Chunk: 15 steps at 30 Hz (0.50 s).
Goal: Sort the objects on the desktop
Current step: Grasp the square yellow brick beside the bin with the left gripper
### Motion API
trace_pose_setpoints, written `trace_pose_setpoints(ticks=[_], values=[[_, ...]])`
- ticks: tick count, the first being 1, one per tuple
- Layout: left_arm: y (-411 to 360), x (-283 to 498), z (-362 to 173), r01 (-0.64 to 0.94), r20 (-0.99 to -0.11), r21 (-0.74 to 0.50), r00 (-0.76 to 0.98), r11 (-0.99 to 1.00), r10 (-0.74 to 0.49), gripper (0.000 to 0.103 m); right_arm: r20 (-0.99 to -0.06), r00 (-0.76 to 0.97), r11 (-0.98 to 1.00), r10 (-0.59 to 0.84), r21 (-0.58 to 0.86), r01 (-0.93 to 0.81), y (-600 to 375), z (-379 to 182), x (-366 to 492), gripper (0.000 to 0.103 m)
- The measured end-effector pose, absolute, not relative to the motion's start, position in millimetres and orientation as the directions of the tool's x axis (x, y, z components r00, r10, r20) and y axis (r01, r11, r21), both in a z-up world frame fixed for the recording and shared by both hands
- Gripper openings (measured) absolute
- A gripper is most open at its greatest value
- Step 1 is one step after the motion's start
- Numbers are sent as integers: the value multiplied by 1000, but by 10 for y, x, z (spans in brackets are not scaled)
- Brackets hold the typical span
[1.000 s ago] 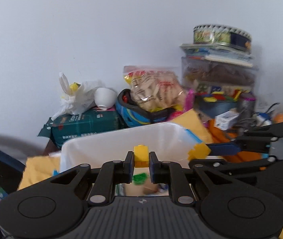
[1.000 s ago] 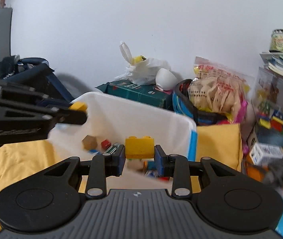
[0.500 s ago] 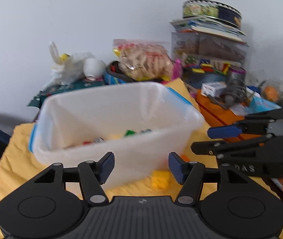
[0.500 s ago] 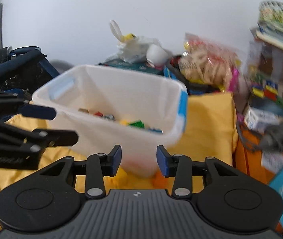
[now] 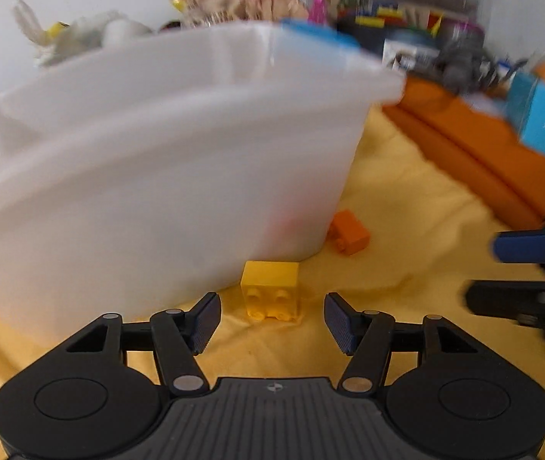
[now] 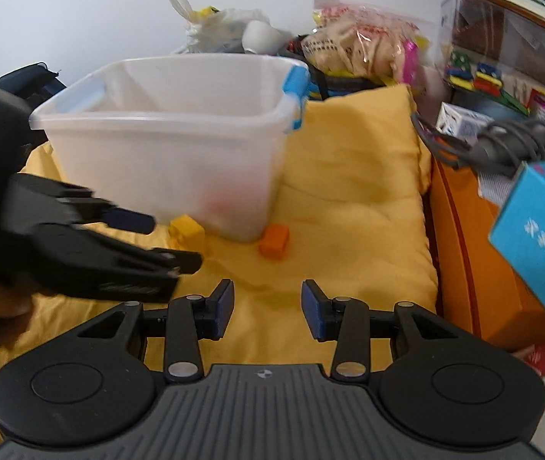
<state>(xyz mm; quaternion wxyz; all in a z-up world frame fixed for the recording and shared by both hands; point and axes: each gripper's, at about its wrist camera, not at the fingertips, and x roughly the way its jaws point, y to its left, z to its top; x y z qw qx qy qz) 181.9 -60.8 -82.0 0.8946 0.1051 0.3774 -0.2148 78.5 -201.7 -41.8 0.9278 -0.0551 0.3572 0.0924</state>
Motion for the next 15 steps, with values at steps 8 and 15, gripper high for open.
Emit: trace_pose_setpoints(ticks=[8, 15], values=[[-236, 1476, -711, 472, -687, -87, 609, 877, -396, 35, -670, 731, 977, 130, -40, -210, -2056, -493, 856, 43], [199, 771, -500, 427, -692, -86, 625, 900, -362, 35, -631, 764, 973, 134, -63, -223, -1921, -584, 1293, 43]])
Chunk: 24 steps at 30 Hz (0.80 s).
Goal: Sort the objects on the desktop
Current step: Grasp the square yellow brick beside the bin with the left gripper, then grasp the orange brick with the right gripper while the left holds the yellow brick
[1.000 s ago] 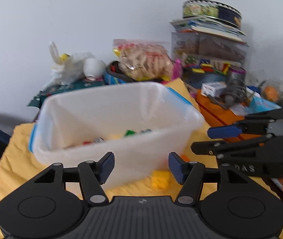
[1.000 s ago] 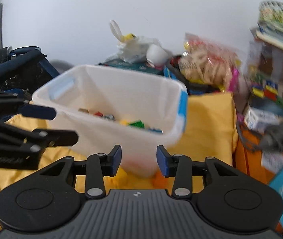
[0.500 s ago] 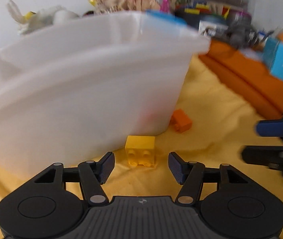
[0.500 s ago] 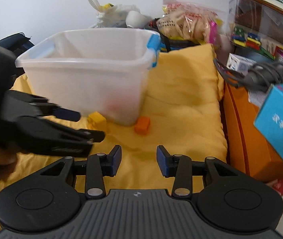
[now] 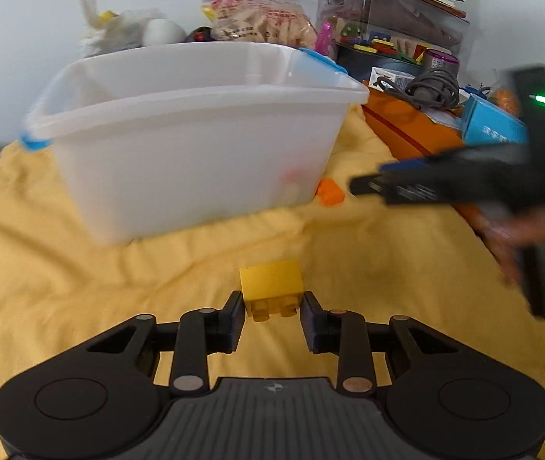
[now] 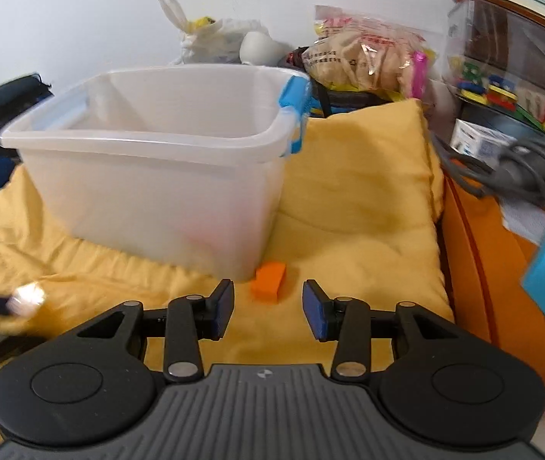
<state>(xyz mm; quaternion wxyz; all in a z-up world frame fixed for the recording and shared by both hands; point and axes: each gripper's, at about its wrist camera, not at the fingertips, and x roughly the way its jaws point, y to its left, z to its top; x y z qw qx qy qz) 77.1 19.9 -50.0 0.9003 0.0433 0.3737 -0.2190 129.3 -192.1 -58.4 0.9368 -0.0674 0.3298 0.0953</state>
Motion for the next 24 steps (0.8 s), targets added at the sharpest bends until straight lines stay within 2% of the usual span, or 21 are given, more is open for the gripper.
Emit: trace_pose_setpoints(ticks=[7, 9, 11, 15, 20, 24], values=[[367, 473, -566, 386, -722, -93, 609, 918, -329, 35, -659, 750, 957, 61, -174, -230, -1646, -862, 1660, 41], [409, 446, -598, 376, -726, -95, 608, 922, -322, 35, -701, 713, 953, 38, -189, -237, -1617, -962, 1728, 31], [452, 417, -618, 366, -728, -98, 608, 925, -318, 35, -699, 714, 951, 39, -194, -241, -1625, -968, 1676, 28], [466, 395, -645, 371, -723, -97, 611, 923, -322, 35, -685, 717, 948, 130, -127, -293, -1633, -770, 1277, 28], [402, 369, -738, 405, -727, -87, 599, 910, -336, 35, -735, 618, 927, 280, 39, -374, -1571, -719, 654, 28], [328, 378, -841, 434, -731, -74, 588, 898, -345, 35, -759, 591, 898, 273, -20, -440, -1439, -867, 351, 30]])
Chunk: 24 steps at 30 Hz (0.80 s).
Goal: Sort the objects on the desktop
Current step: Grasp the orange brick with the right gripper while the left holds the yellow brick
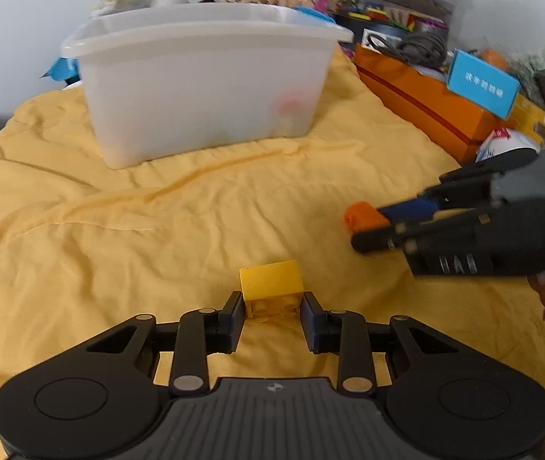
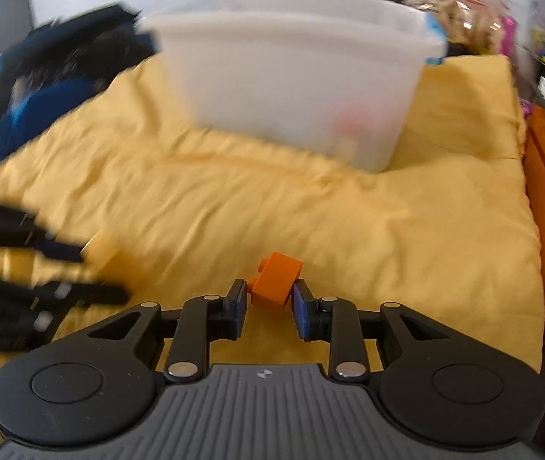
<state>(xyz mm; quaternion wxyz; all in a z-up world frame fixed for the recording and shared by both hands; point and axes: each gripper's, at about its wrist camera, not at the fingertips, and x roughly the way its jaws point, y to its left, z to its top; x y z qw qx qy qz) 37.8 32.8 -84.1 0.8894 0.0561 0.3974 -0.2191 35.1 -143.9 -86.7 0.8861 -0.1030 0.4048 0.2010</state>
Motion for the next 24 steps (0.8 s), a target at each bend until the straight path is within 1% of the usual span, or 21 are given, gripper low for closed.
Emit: trace_pose_setpoints(ticks=[3, 5, 7, 8, 10, 12, 13, 14, 17, 19, 24], values=[[331, 398, -861, 438, -727, -76, 590, 896, -351, 35, -734, 645, 885, 212, -135, -445, -1362, -855, 206, 39], [341, 398, -843, 432, -722, -84, 595, 898, -354, 35, -692, 694, 859, 197, -220, -462, -1280, -799, 95, 39], [346, 390, -826, 428, -718, -80, 601, 900, -350, 35, -671, 714, 818, 202, -285, -500, -1185, -760, 35, 37], [347, 389, -825, 427, -717, -81, 603, 901, -350, 36, -674, 711, 794, 198, -316, -520, -1129, -784, 20, 37], [339, 398, -826, 425, -717, -81, 603, 902, -349, 36, -687, 703, 765, 185, -348, -541, -1057, -855, 33, 31], [323, 399, -828, 427, -718, -78, 603, 901, -348, 37, -694, 702, 762, 160, -366, -535, -1029, -928, 81, 31], [315, 406, -830, 427, -719, -77, 602, 901, -347, 39, -686, 714, 764, 142, -383, -520, -1038, -945, 108, 25], [303, 416, -832, 427, -719, -76, 603, 901, -347, 40, -683, 720, 769, 126, -391, -505, -1057, -949, 140, 24], [261, 469, -842, 434, -722, -68, 600, 898, -345, 40, -688, 718, 818, 108, -349, -458, -1181, -925, 227, 24], [225, 511, -839, 438, -724, -58, 600, 897, -340, 40, -693, 710, 846, 124, -299, -440, -1249, -905, 256, 24], [147, 609, -809, 451, -722, -31, 607, 892, -332, 40, -717, 676, 944, 170, -77, -320, -1570, -856, 351, 24]])
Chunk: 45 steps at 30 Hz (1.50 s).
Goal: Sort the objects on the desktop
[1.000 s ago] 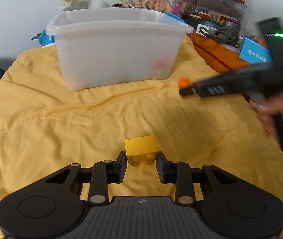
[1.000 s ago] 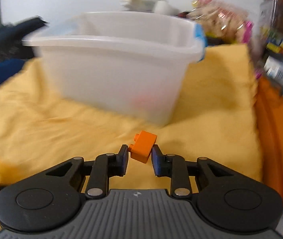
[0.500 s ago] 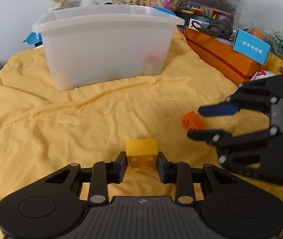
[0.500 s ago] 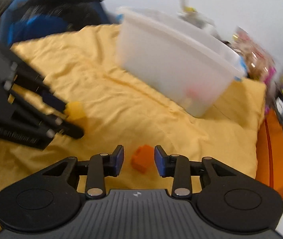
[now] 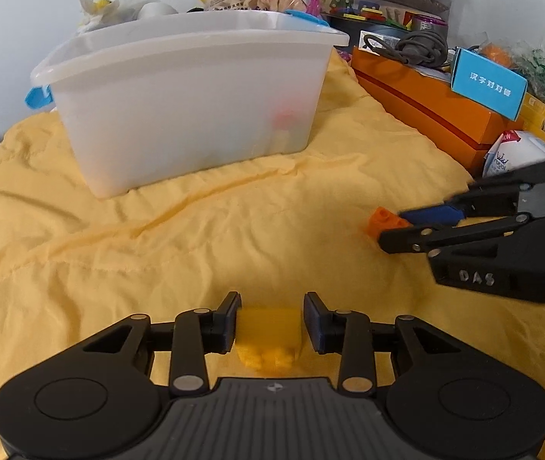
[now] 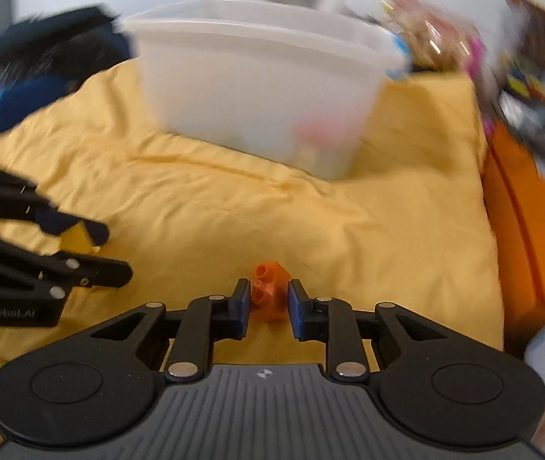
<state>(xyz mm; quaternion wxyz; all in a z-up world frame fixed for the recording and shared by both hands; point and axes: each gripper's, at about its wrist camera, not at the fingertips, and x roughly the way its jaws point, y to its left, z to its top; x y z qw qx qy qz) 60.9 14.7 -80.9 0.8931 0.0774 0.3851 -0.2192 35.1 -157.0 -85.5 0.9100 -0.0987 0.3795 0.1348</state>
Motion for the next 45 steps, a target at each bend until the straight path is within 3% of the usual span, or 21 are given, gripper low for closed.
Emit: trace_pose_setpoints(ticks=[4, 9, 12, 14, 17, 21, 22, 23, 24, 33, 38, 45], values=[[85, 717, -783, 460, -714, -3, 621, 888, -324, 43, -741, 638, 971, 212, 86, -223, -1853, -926, 427, 23], [171, 787, -649, 436, -698, -26, 636, 900, -329, 44, -735, 640, 964, 224, 71, -255, -1834, -907, 399, 28], [317, 600, -482, 419, -681, -40, 653, 907, -332, 52, -727, 649, 960, 225, 52, -274, -1837, -885, 397, 29], [394, 441, -439, 405, -680, -46, 657, 913, -325, 66, -726, 649, 959, 229, 55, -278, -1849, -889, 406, 29], [431, 262, -547, 405, -699, -60, 635, 912, -328, 68, -715, 660, 958, 230, 48, -282, -1860, -892, 427, 36], [344, 300, -766, 408, -722, -45, 618, 912, -312, 61, -716, 657, 949, 236, 25, -314, -1830, -908, 470, 37], [320, 328, -797, 415, -716, -47, 621, 909, -320, 54, -721, 651, 946, 239, 21, -324, -1815, -912, 472, 33], [310, 346, -822, 422, -713, -51, 619, 905, -329, 35, -730, 639, 942, 243, 19, -336, -1793, -914, 472, 26], [299, 370, -847, 430, -713, -66, 611, 900, -344, 34, -732, 635, 938, 247, 17, -345, -1773, -907, 460, 17], [251, 370, -685, 459, -707, -89, 596, 884, -380, 34, -736, 627, 895, 258, -62, -441, -1603, -837, 244, 17], [268, 548, -267, 465, -640, -69, 658, 882, -397, 34, -691, 681, 900, 244, -100, -424, -1601, -577, 306, 17], [267, 1045, 352, 447, -513, -13, 765, 894, -389, 34, -555, 792, 883, 254, -202, -424, -1469, 14, 621, 17]])
